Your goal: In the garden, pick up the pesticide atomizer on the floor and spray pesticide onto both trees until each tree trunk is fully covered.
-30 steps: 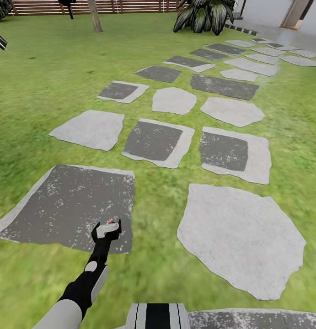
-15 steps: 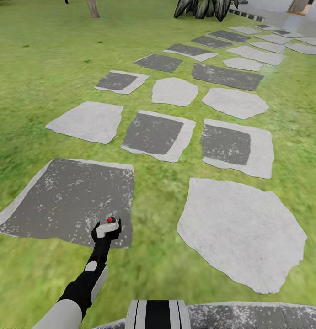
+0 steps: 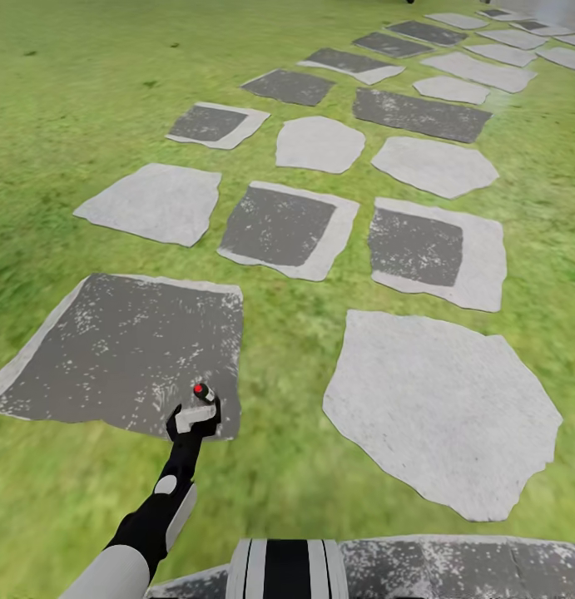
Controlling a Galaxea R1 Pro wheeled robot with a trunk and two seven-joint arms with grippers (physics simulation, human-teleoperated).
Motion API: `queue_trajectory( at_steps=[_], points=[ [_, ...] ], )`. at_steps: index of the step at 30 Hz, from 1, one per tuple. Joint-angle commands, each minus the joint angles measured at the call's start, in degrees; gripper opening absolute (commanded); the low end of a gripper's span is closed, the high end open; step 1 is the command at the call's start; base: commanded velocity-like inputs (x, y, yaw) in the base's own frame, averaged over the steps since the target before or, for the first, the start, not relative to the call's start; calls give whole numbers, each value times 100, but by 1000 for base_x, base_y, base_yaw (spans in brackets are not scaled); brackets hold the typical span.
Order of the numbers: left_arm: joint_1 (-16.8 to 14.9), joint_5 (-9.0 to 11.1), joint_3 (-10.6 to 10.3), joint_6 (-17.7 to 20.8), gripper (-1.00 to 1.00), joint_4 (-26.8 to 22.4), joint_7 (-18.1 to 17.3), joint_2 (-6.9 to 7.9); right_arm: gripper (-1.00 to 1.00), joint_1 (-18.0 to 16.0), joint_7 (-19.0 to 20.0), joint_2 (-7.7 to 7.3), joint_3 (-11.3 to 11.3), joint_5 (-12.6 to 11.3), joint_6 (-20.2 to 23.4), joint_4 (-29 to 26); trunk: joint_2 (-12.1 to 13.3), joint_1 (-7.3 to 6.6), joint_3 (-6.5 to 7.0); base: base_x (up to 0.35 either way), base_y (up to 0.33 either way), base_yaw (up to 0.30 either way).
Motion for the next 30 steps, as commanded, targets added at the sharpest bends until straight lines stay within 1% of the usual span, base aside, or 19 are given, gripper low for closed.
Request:
queue_trajectory(
  at_steps=[1,3,12,18,27,30],
  points=[
    [-2,29,6,-18,100,5,-8,-4,100,-8,2,4,-41,59,-21,9,-3,1,-26,0,0,0],
    [-2,29,6,-18,100,8,-8,-5,100,-9,2,5,-41,59,-22,8,-5,7,-70,0,0,0],
    [-2,30,6,-18,100,18,-8,0,100,-10,2,5,-41,60,-20,8,-5,7,-70,3,1,0],
    [-2,29,6,-18,100,30,-8,0,100,-8,2,5,-41,58,-22,8,-5,7,-70,100,55,0],
    [-2,29,6,-18,100,36,-8,0,100,-10,2,12,-48,9,-20,8,-5,7,-70,24,13,0],
    [-2,29,6,-18,100,37,-8,0,100,-10,0,41,-47,12,-35,8,-5,7,-70,4,2,0]
  ],
)
